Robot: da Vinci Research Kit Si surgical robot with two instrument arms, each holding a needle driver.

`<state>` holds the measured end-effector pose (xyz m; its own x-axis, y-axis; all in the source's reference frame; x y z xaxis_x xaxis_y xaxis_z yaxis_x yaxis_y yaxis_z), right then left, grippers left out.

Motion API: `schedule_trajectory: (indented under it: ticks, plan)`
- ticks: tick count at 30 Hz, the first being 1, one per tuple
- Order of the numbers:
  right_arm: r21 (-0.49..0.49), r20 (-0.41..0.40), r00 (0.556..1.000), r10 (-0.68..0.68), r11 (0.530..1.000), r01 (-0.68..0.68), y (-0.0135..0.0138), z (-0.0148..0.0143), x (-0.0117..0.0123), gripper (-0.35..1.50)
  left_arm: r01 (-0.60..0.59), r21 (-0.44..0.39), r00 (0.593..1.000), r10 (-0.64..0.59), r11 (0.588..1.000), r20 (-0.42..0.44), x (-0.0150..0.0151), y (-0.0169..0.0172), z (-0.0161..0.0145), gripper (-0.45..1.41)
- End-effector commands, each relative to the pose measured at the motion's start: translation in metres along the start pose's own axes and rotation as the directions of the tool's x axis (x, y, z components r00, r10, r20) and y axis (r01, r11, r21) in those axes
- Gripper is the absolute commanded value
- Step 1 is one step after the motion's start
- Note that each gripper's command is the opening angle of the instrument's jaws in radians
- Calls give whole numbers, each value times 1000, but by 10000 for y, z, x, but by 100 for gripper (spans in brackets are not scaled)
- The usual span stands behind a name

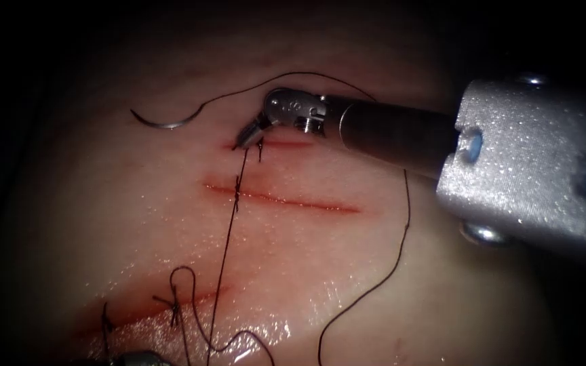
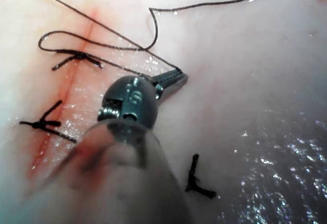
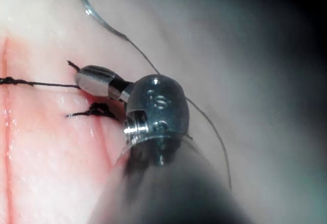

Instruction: Wound Closure

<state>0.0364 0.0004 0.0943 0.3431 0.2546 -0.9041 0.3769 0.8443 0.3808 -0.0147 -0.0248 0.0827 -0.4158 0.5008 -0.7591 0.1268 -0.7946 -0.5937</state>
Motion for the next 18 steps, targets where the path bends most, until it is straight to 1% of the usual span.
schedule_trajectory:
  ticks: [1,5,11,15,18]
  plan:
    - [-8,1,1000,-5,1000,5,11,6,3,-35,-1,-11,1000,1,1000,7,-8,-2,10,-45]
    - [-40,41,999,-20,999,22,10,7,4,-35,13,-35,999,-12,999,34,-18,4,15,-45]
    - [-80,60,998,-15,997,20,9,4,5,-35,17,-58,999,-15,998,42,-21,4,21,-45]
    - [-122,76,997,-11,992,20,9,-4,6,-35,23,-73,998,-19,997,52,-26,3,26,-45]
    - [-130,82,996,-18,991,28,8,-4,7,-35,17,-84,998,-12,996,57,-29,4,27,-45]
